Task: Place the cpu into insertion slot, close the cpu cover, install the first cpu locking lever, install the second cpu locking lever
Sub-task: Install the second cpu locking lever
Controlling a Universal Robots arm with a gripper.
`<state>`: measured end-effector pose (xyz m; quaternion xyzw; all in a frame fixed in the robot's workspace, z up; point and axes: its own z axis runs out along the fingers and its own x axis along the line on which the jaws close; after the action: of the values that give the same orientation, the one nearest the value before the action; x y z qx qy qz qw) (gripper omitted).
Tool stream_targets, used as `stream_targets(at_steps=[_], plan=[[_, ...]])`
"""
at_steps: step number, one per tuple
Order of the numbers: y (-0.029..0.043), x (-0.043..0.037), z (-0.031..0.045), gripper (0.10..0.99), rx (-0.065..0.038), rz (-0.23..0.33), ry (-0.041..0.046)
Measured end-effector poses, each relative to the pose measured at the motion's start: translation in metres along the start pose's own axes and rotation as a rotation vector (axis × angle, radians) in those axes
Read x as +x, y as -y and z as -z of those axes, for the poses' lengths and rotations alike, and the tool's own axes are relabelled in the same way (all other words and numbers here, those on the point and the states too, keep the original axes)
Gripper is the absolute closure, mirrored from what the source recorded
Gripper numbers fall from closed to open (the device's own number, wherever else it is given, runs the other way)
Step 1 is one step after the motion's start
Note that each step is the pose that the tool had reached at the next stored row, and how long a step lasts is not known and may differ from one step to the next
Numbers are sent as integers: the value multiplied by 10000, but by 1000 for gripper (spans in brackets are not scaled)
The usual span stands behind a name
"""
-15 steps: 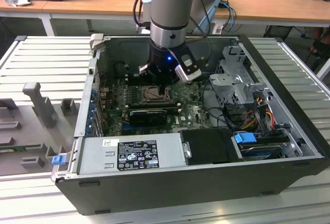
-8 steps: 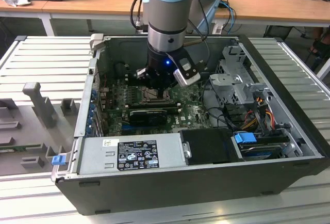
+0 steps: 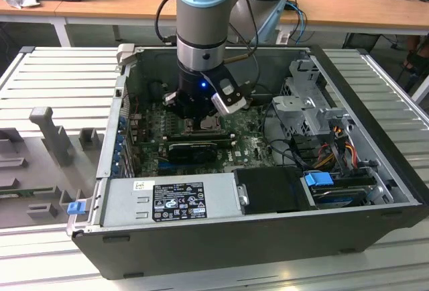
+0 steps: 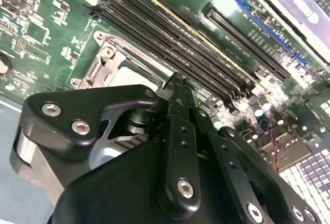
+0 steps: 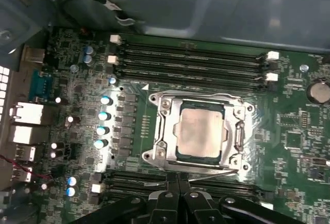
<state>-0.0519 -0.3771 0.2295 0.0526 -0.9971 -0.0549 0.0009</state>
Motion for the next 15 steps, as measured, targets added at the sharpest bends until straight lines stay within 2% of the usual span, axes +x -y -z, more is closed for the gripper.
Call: stream_targets(at_steps=[4, 8, 10, 12, 13, 15], plan=[[7, 71, -84, 980, -28, -2, 2], [13, 92, -149, 980, -91, -2, 8], [34, 110, -155, 980, -262, 1, 26], [59, 121, -153, 980, -493, 2, 50], [70, 123, -152, 980, -544, 2, 56], [102, 129, -148, 980, -714, 2, 74]])
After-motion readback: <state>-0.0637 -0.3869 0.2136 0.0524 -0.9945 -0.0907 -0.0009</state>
